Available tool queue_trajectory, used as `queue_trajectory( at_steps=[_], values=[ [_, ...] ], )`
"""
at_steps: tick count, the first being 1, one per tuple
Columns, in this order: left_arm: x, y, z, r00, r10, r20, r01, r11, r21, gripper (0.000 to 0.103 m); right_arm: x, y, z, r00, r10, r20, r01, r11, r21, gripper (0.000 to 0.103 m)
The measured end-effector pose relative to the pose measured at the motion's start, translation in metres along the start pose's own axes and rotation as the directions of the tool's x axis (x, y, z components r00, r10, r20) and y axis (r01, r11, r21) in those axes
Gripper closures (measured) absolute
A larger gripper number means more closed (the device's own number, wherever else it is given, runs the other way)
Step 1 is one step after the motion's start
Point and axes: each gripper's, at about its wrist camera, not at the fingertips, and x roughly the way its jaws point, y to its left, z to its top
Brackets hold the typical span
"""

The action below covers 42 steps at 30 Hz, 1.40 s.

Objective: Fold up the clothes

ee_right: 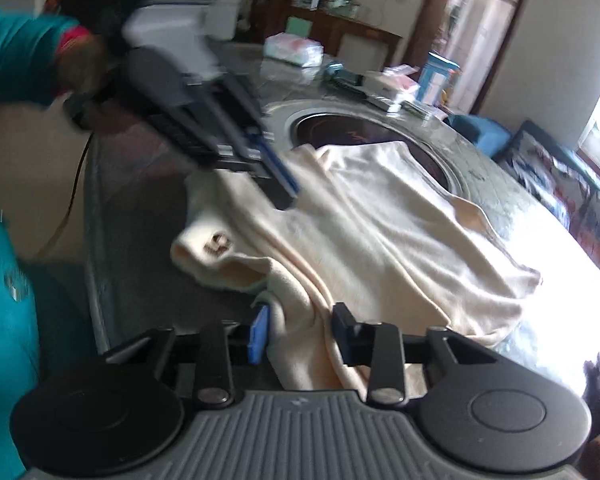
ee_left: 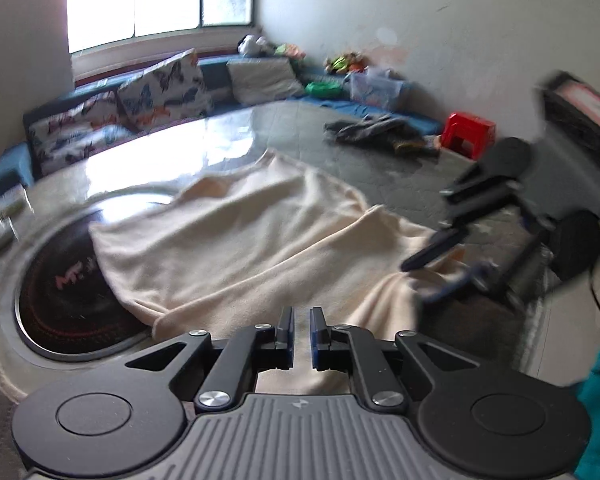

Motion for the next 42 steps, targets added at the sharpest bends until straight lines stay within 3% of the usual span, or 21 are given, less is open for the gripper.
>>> queue_trajectory(
  at_steps=[2, 4, 5, 6, 11, 16, 18, 19, 20, 22, 24, 25, 28, 35, 38, 40, 42],
  values=[
    [-0.014, -0.011, -0.004, 1.0, -0.005, 0.011, 0.004, 0.997, 0.072, 0.088, -0.002, -0.014, 0.004, 0.999, 0.032, 0.008, -0.032, 0.996, 0.08, 0.082],
    [-0.025, -0.024, -0.01, 1.0, -0.015, 0.011, 0.013, 0.989, 0.149, 0.071, -0.003, -0.024, 0.005, 0.998, 0.056, 0.013, -0.057, 0.988, 0.143, 0.085],
    [-0.027, -0.032, -0.014, 1.0, -0.009, 0.01, 0.007, 0.981, 0.193, 0.055, -0.002, -0.029, 0.005, 0.998, 0.058, 0.011, -0.059, 0.984, 0.167, 0.085],
    [-0.028, -0.039, -0.018, 1.0, 0.002, 0.012, -0.004, 0.972, 0.234, 0.048, -0.001, -0.033, 0.005, 0.998, 0.069, 0.011, -0.07, 0.978, 0.197, 0.086],
    [-0.01, -0.064, -0.034, 0.999, 0.035, -0.032, -0.022, 0.938, 0.345, 0.046, 0.002, -0.046, 0.003, 0.995, 0.094, 0.016, -0.095, 0.953, 0.287, 0.086],
    [0.011, -0.066, -0.033, 0.995, 0.097, -0.027, -0.081, 0.93, 0.359, 0.049, 0.001, -0.048, 0.003, 0.995, 0.101, 0.01, -0.099, 0.945, 0.311, 0.086],
    [0.012, -0.058, -0.026, 0.996, 0.087, -0.027, -0.075, 0.95, 0.304, 0.071, 0.0, -0.046, 0.003, 0.995, 0.096, 0.009, -0.094, 0.947, 0.307, 0.084],
    [0.013, -0.053, -0.022, 0.996, 0.082, -0.027, -0.072, 0.959, 0.275, 0.074, -0.001, -0.044, 0.003, 0.996, 0.092, 0.01, -0.091, 0.951, 0.295, 0.084],
    [0.013, -0.049, -0.018, 0.997, 0.078, -0.027, -0.069, 0.967, 0.247, 0.081, -0.003, -0.042, 0.003, 0.996, 0.088, 0.012, -0.088, 0.956, 0.279, 0.078],
    [0.014, -0.039, -0.011, 0.997, 0.071, -0.021, -0.066, 0.98, 0.185, 0.084, -0.009, -0.035, 0.002, 0.997, 0.076, 0.015, -0.077, 0.971, 0.228, 0.074],
    [0.013, -0.028, -0.005, 0.998, 0.054, -0.018, -0.051, 0.991, 0.124, 0.087, -0.014, -0.029, 0.002, 0.998, 0.056, 0.014, -0.057, 0.982, 0.182, 0.053],
    [0.014, -0.025, -0.003, 0.998, 0.053, -0.017, -0.051, 0.993, 0.106, 0.088, -0.017, -0.023, 0.001, 0.999, 0.045, 0.014, -0.046, 0.989, 0.141, 0.048],
    [0.017, -0.015, 0.002, 0.999, 0.042, -0.018, -0.041, 0.997, 0.064, 0.088, -0.019, -0.01, -0.001, 1.0, 0.023, 0.001, -0.023, 0.999, 0.041, 0.043],
    [0.024, 0.002, 0.008, 0.999, 0.022, -0.025, -0.022, 0.999, -0.028, 0.088, -0.01, 0.014, -0.007, 1.0, -0.01, -0.01, 0.009, 0.993, -0.118, 0.042],
    [0.027, 0.005, 0.007, 0.999, 0.02, -0.03, -0.021, 0.999, -0.035, 0.088, -0.005, 0.022, -0.01, 0.998, -0.062, -0.013, 0.059, 0.984, -0.17, 0.045],
    [0.028, 0.005, 0.007, 0.999, 0.018, -0.031, -0.019, 0.999, -0.035, 0.088, 0.0, 0.021, -0.008, 0.997, -0.077, -0.019, 0.072, 0.984, -0.165, 0.052],
    [0.025, 0.003, 0.005, 1.0, 0.011, -0.026, -0.012, 1.0, -0.026, 0.088, 0.005, 0.015, -0.005, 0.999, -0.049, -0.018, 0.047, 0.993, -0.111, 0.071]
  ],
)
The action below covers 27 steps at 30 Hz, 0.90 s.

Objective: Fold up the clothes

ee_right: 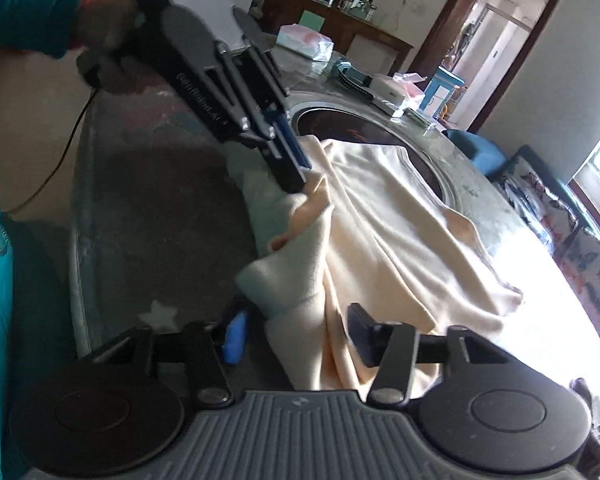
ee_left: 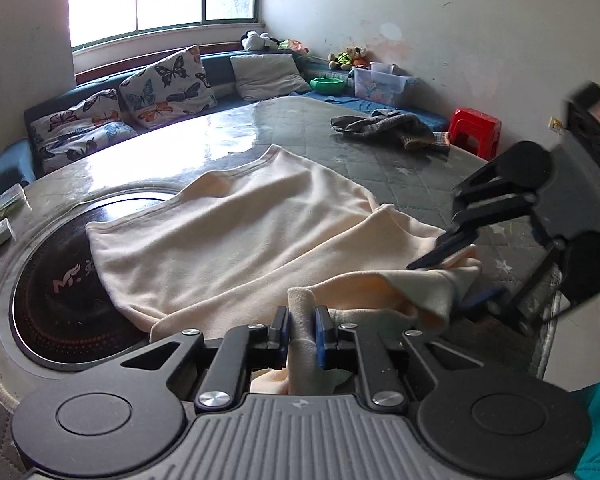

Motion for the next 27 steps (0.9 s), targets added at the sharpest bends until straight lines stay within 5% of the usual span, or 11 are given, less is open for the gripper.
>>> queue_trajectory(
  at_steps=[4, 7, 8, 13, 17, 20, 27],
  values=[
    [-0.014, -0.009, -0.009, 1.0, 0.003, 0.017, -0.004, 0.999, 0.054, 0.084, 0.0, -0.028, 0.004, 0.998, 0.061, 0.032, -0.067, 0.973, 0.221, 0.085],
    [-0.024, -0.018, -0.019, 1.0, 0.024, 0.02, -0.026, 0.993, 0.113, 0.066, -0.004, -0.05, 0.001, 0.993, 0.096, 0.069, -0.115, 0.925, 0.361, 0.089],
    [-0.026, -0.022, -0.022, 0.999, 0.038, 0.021, -0.04, 0.989, 0.14, 0.059, -0.004, -0.054, 0.0, 0.992, 0.099, 0.077, -0.121, 0.914, 0.387, 0.089],
    [-0.027, -0.038, -0.039, 0.994, 0.106, 0.005, -0.104, 0.958, 0.267, 0.058, -0.003, -0.063, -0.002, 0.991, 0.092, 0.096, -0.126, 0.885, 0.447, 0.091],
    [-0.022, -0.042, -0.044, 0.988, 0.156, -0.006, -0.145, 0.934, 0.325, 0.075, -0.005, -0.062, -0.006, 0.99, 0.071, 0.12, -0.119, 0.881, 0.457, 0.092],
    [-0.028, -0.035, -0.04, 0.992, 0.128, -0.006, -0.123, 0.96, 0.25, 0.091, -0.011, -0.06, -0.008, 0.988, 0.056, 0.146, -0.119, 0.876, 0.467, 0.092],
    [-0.066, -0.041, -0.037, 0.996, 0.068, 0.05, -0.076, 0.983, 0.167, 0.098, -0.041, -0.047, -0.003, 0.979, 0.038, 0.199, -0.124, 0.89, 0.44, 0.093]
  ],
)
